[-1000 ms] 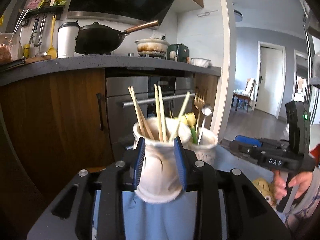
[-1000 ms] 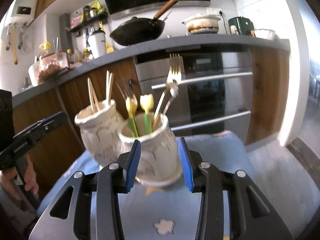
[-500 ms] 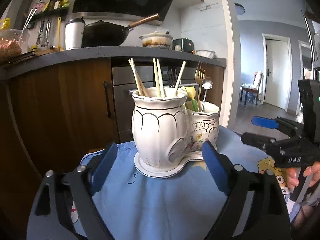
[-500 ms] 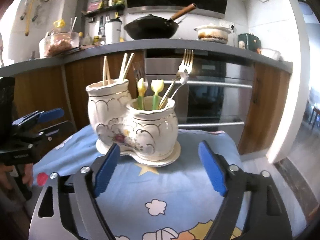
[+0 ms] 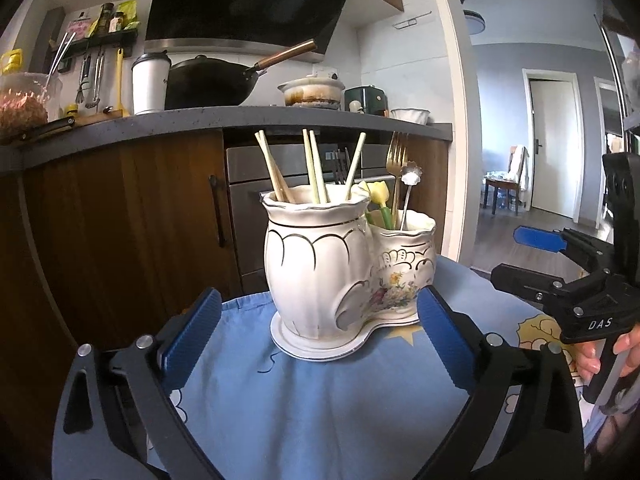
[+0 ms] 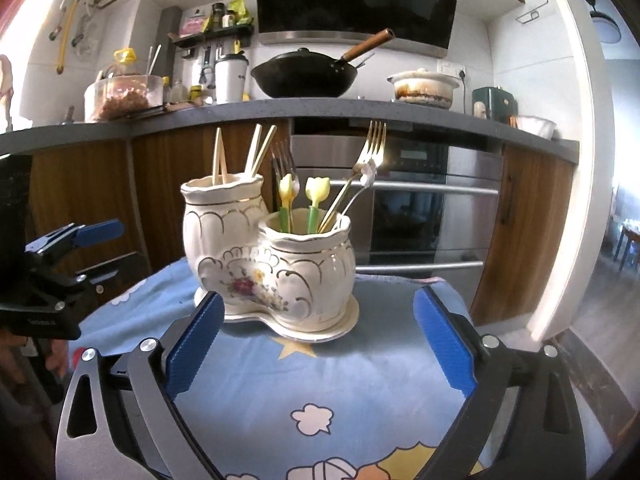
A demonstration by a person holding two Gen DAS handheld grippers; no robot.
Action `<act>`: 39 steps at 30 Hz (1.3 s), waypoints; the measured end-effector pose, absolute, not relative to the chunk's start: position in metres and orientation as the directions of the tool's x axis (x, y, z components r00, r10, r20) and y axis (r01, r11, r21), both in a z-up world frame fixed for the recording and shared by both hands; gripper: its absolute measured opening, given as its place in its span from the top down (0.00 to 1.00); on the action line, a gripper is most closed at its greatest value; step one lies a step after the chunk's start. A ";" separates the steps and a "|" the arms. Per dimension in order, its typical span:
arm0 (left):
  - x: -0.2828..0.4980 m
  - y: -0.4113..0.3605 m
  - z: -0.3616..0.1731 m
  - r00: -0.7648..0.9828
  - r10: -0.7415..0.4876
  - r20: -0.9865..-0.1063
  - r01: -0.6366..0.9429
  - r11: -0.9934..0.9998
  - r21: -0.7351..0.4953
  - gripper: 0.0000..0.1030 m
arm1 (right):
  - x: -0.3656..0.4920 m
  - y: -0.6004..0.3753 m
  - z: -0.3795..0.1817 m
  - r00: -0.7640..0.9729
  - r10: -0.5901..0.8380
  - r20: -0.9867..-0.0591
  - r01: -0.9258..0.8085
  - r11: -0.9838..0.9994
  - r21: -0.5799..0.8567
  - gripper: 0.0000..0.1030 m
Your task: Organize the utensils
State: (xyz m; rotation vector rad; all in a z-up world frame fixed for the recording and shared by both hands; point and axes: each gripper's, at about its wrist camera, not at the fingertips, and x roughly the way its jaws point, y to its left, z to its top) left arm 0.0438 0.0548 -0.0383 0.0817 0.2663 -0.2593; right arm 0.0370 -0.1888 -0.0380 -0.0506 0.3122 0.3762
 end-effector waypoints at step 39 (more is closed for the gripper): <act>0.044 0.053 -0.038 0.931 -0.235 -0.279 0.259 0.965 0.050 0.05 | 0.038 -0.192 -0.038 0.883 0.351 -0.313 -0.364 0.931 0.019 0.06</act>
